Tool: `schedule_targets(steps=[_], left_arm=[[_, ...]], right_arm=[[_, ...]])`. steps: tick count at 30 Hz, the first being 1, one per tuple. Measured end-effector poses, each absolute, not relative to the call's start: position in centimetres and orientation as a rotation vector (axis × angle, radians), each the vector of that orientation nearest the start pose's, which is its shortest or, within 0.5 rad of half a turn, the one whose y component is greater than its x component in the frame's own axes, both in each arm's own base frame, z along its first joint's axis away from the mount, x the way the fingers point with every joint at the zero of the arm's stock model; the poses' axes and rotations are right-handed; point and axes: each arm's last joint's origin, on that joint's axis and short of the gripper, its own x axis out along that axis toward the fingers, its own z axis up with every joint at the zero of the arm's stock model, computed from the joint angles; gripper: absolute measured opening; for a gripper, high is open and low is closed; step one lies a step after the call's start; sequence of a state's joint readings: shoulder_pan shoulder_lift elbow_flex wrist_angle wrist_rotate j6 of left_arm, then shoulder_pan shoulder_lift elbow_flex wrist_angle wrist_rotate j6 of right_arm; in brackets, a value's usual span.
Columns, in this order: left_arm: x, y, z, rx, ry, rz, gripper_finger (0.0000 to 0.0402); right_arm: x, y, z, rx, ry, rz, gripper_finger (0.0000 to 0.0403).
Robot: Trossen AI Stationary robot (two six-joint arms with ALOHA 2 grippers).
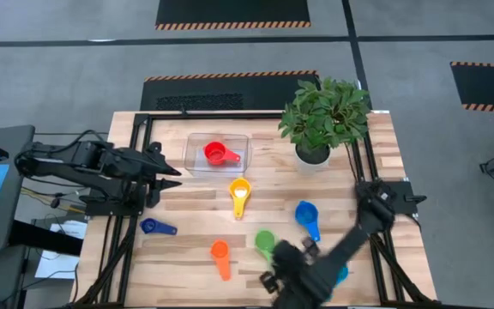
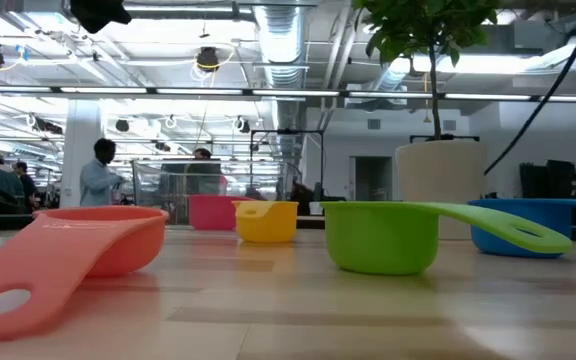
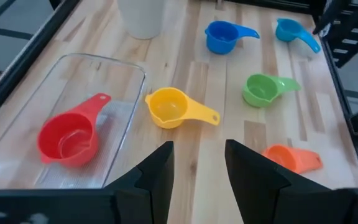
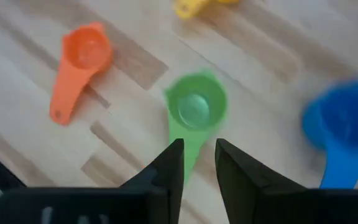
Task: Nest measuring cups in basket
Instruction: Stack the blue measuring cup on top of the red measuring cup in the transparent bin
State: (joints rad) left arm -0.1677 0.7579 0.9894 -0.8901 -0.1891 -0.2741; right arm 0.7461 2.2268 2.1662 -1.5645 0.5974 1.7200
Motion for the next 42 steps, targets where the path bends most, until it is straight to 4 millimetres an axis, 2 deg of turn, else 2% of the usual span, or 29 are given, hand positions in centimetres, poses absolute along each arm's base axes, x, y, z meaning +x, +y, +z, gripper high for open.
schedule_targets(steps=[4,6,8,13,16,20,23,27,31,33,36,39,42], left_arm=[[13.6,-1.7,34.2,-0.151,0.614,0.111,0.0132],[14.1,-1.8,34.2,-0.154,0.604,0.113,0.0132],[14.9,-1.9,34.3,-0.164,0.577,0.114,0.0132],[16.8,-1.8,34.7,-0.239,0.494,0.143,0.0132],[17.7,-1.6,34.5,-0.261,0.482,0.176,0.0132],[19.0,-1.2,34.1,-0.297,0.478,0.224,0.0132],[19.9,-1.0,33.7,-0.344,0.483,0.264,0.0132],[21.1,-0.8,33.4,-0.435,0.447,0.319,0.0132],[23.0,-1.0,32.6,-0.599,0.408,0.378,0.0132],[24.4,-1.1,32.0,-0.707,0.374,0.418,0.0132],[26.9,-1.6,30.6,-0.76,0.363,0.41,0.0132],[28.6,-3.0,28.7,-0.823,0.444,0.347,0.0132],[29.7,-4.7,27.0,-0.984,0.566,0.346,0.0132]], right_arm=[[28.5,28.9,22.2,0.63,0.751,-1.074,0.0092],[27.3,28.4,20.2,0.621,0.81,-1.122,0.0085],[26.2,26.8,19.8,0.598,0.819,-1.16,0.008],[22.8,21.0,19.5,0.528,0.753,-1.225,0.0064],[19.8,17.4,20.1,0.527,0.661,-1.184,0.0054],[15.5,13.3,19.4,0.609,0.556,-1.082,0.0041],[12.7,10.9,18.4,0.715,0.43,-0.951,0.0031],[10.0,8.3,16.9,0.843,0.253,-0.794,0.0018],[8.1,6.6,16.6,0.906,0.205,-0.684,0.0015],[7.6,6.2,17.2,0.908,0.197,-0.629,0.0022],[7.0,5.6,18.0,0.854,0.204,-0.548,0.0038],[6.4,5.0,18.8,0.826,0.21,-0.479,0.0049],[5.9,4.3,19.3,0.823,0.203,-0.428,0.0053]])
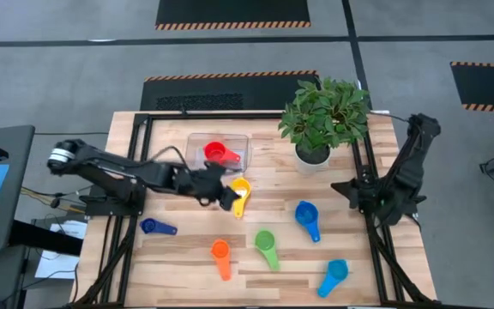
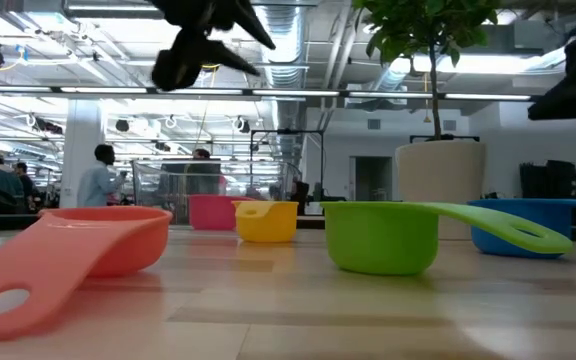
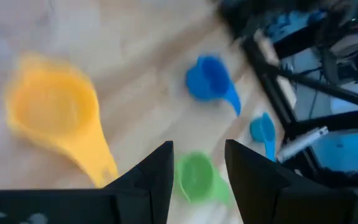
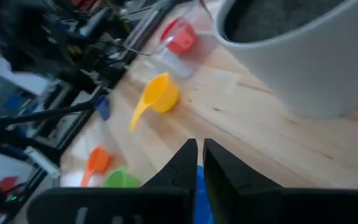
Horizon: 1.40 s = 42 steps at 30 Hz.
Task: Nest measuring cups in basket
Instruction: Stack the blue measuring cup on top of the red measuring cup in the transparent bin
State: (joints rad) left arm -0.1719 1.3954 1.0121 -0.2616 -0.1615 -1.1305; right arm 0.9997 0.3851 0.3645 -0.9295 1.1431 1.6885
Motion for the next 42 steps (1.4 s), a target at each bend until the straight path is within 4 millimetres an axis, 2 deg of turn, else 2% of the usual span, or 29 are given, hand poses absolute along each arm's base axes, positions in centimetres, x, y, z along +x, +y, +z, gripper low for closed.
schedule_targets(steps=[5,11,16,19,24,30,36,42], left_arm=[[30.6,-7.8,25.4,-1.167,0.687,0.486,0.0132],[30.9,-9.8,25.1,-1.186,0.712,0.776,0.0132],[31.2,-9.7,23.7,-1.164,0.74,0.949,0.0132],[31.8,-9.8,23.2,-1.21,0.732,0.955,0.0132],[32.3,-9.9,22.7,-1.253,0.667,0.985,0.0135],[33.4,-8.8,23.0,-1.295,0.6,0.949,0.0161],[33.4,-7.4,22.9,-1.288,0.572,1.019,0.017],[34.3,-7.0,20.4,-1.248,0.58,1.102,0.0165]], right_arm=[[5.2,3.3,19.7,0.774,0.195,-0.379,0.0053],[4.8,2.6,20.0,0.8,0.172,-0.355,0.0054],[4.6,2.3,20.0,0.812,0.16,-0.355,0.0054],[4.6,2.3,20.0,0.813,0.156,-0.355,0.0054],[4.6,2.3,19.9,0.716,0.179,-0.345,0.0054],[4.6,2.3,19.9,0.697,0.192,-0.338,0.0054],[4.6,2.4,19.8,0.707,0.23,-0.314,0.0054],[4.6,2.4,19.8,0.703,0.232,-0.315,0.0054]])
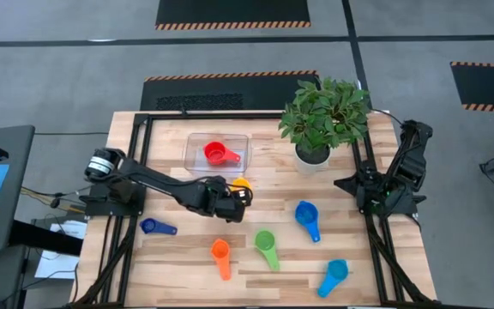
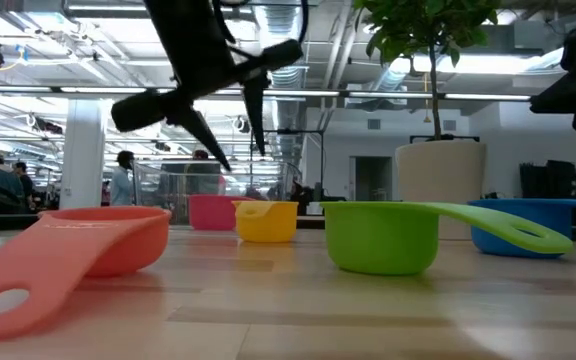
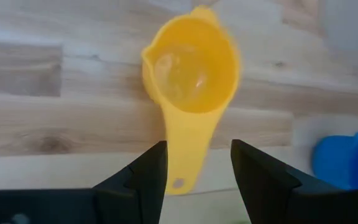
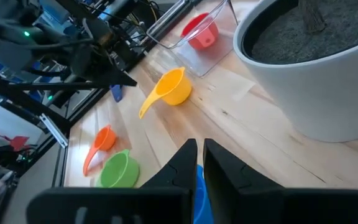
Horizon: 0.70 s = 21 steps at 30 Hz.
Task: Nest measuring cups in basket
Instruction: Stack the blue measuring cup on top of the red measuring cup in the transparent bin
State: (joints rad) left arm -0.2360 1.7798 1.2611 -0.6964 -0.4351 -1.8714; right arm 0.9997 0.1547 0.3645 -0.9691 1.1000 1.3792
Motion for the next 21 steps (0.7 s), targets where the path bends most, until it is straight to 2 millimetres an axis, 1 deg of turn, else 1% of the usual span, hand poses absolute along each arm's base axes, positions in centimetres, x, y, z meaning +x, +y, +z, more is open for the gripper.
schedule_targets(steps=[3,7,10,12,13,15,17,18,21], left_arm=[[34.5,-6.7,19.4,-1.248,0.628,1.132,0.0165],[34.6,-6.2,19.9,-1.212,0.533,1.154,0.0165],[34.8,-6.0,20.1,-1.229,0.527,1.128,0.0165],[35.8,-6.3,20.4,-1.299,0.515,1.02,0.0165],[36.7,-6.7,20.7,-1.316,0.475,0.927,0.0165],[38.3,-7.6,22.1,-1.311,0.337,0.722,0.0165],[39.4,-8.2,24.0,-1.236,0.185,0.558,0.0165],[39.8,-8.3,24.7,-1.178,0.131,0.509,0.0165],[40.5,-7.9,25.7,-1.004,0.04,0.438,0.0165]], right_arm=[[4.6,2.4,19.8,0.702,0.232,-0.316,0.0054],[4.6,2.4,19.8,0.701,0.232,-0.316,0.0054],[4.6,2.4,19.8,0.7,0.233,-0.317,0.0054],[4.6,2.3,19.7,0.692,0.236,-0.319,0.0054],[4.5,2.3,19.7,0.685,0.239,-0.321,0.0054],[4.5,2.2,19.6,0.675,0.242,-0.324,0.0054],[4.5,2.2,19.5,0.659,0.249,-0.329,0.0054],[4.4,2.1,19.5,0.653,0.251,-0.331,0.0054],[4.4,2.0,19.4,0.636,0.258,-0.336,0.0054]])
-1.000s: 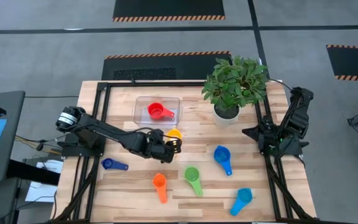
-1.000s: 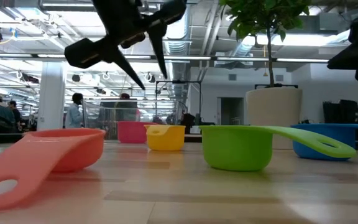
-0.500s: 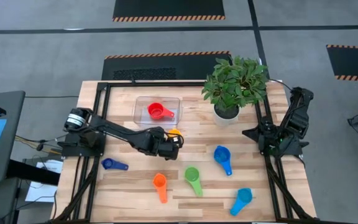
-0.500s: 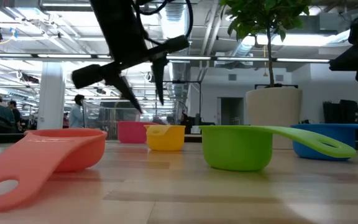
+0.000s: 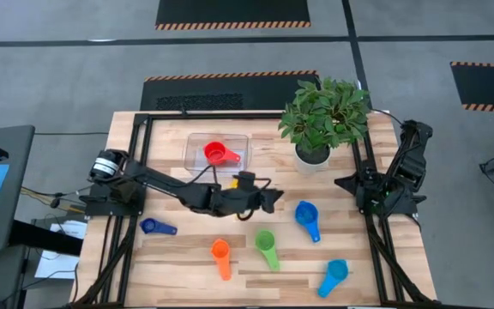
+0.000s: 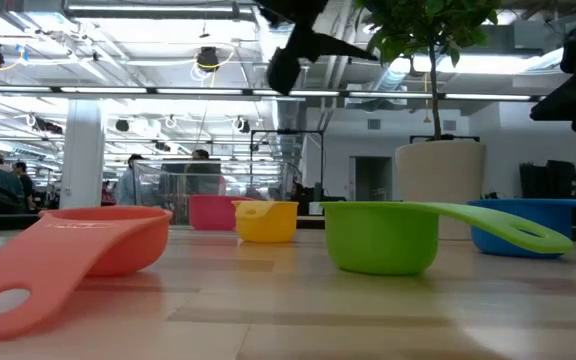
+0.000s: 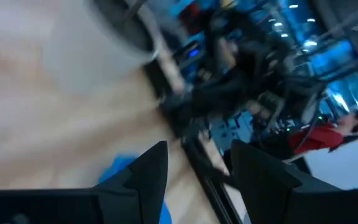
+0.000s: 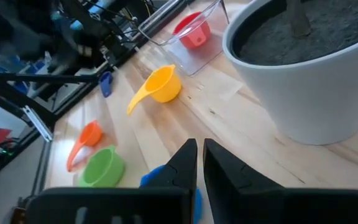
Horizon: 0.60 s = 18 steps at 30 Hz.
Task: Nest measuring cups in basket
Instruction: Stack the blue measuring cup on top of the red measuring cup in the transparent bin
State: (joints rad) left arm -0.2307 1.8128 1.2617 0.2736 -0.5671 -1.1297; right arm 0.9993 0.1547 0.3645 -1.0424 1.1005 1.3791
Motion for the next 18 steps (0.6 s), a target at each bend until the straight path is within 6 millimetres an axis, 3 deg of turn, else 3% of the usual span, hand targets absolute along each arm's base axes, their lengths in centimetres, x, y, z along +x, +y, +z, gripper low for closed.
schedule_targets(steps=[5,9,14,18], left_arm=[[41.4,-7.8,25.6,-0.963,0.074,0.412,0.0165],[44.2,-8.2,25.4,-0.969,0.171,0.392,0.0164],[48.8,-8.7,26.6,-0.877,0.297,0.401,0.0151],[51.1,-8.8,28.1,-0.816,0.399,0.445,0.0136]], right_arm=[[4.3,2.0,19.3,0.624,0.264,-0.339,0.0054],[4.3,2.0,19.3,0.622,0.27,-0.337,0.0054],[4.3,2.1,19.2,0.634,0.321,-0.309,0.0054],[4.2,2.2,19.1,0.644,0.378,-0.278,0.0054]])
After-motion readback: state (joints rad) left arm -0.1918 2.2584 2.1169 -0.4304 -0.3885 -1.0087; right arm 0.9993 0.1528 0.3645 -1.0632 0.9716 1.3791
